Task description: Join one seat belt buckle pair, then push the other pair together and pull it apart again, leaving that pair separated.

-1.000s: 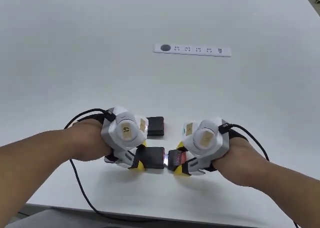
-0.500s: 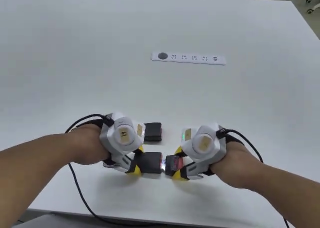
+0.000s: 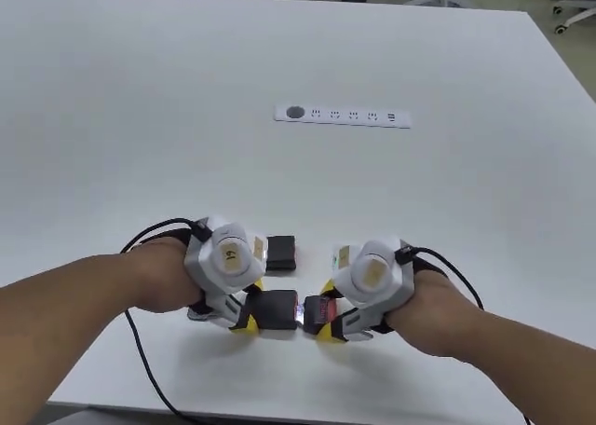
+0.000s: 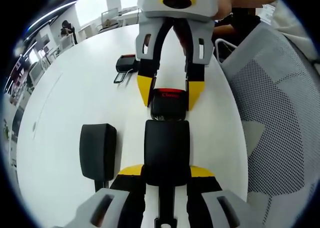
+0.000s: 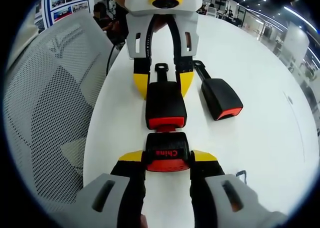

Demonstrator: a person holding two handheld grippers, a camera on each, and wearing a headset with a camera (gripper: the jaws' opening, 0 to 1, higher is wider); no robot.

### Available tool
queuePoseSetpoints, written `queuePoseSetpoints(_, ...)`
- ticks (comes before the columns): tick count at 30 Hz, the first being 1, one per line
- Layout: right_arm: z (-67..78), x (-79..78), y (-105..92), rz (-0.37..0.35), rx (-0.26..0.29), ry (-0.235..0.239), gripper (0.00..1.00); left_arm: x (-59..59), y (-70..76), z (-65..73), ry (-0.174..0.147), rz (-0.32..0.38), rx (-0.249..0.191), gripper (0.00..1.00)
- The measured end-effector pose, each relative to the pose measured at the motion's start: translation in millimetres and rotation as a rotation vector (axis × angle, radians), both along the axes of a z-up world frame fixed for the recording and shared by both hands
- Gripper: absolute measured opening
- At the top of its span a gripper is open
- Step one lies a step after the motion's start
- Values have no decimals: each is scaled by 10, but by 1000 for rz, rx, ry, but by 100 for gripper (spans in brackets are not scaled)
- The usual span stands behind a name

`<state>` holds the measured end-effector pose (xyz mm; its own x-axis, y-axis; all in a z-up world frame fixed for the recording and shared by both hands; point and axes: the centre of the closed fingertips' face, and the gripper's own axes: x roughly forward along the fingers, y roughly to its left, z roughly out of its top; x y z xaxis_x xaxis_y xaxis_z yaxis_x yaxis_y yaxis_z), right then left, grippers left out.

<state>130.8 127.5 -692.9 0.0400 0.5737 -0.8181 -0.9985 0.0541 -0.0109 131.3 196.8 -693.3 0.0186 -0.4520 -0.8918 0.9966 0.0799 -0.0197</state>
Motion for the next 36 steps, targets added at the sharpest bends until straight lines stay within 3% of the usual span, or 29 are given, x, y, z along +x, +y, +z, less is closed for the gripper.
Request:
queuePoseSetpoints(14, 14, -7, 0, 3, 6, 18, 33, -21, -12, 13, 0, 16, 4, 33)
queuePoseSetpoints(20, 22, -7, -16, -39, 10, 30, 34, -10, -9, 12, 6, 41, 12, 33)
queuePoseSetpoints(24, 33, -14, -33, -49, 8, 28, 35, -28, -35, 44, 42, 104, -28, 36)
queuePoseSetpoints(28, 126, -30, -38, -64, 26, 29, 36, 33, -6, 91, 28, 113, -63, 36)
queuePoseSetpoints(30, 222, -22, -21, -75, 58, 33, 36, 14, -59, 211, 31, 126, -95, 36)
queuePoseSetpoints(34, 374, 24, -55, -70, 90, 31, 37, 22, -79, 314, 5, 102, -105, 36)
queuePoseSetpoints(36, 369, 87, -106, -61, 86, 20, 37, 82, -134, 406, 11, 141, -165, 36)
